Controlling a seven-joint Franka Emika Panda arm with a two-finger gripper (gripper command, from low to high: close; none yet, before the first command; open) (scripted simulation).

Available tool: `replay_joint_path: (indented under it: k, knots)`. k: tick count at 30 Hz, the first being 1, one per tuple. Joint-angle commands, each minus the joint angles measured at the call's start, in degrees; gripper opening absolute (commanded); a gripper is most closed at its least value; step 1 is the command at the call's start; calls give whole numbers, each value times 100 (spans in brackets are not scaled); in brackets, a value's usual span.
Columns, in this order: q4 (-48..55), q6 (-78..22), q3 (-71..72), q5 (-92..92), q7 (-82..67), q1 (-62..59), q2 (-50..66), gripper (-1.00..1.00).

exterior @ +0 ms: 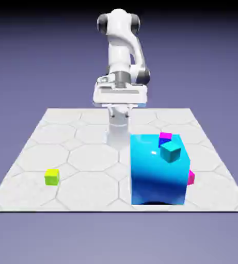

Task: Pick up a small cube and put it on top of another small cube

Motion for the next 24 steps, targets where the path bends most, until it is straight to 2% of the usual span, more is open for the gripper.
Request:
replay_joint_path:
  k: [1, 19, 24]
  knots:
    - [201, -245, 149, -250, -148, 12, 191, 0]
    - [3818, -4651, 2827, -4732, -2800, 238, 3632, 0]
    - [4473, -5782, 3519, -5599, -2972, 352, 4667, 0]
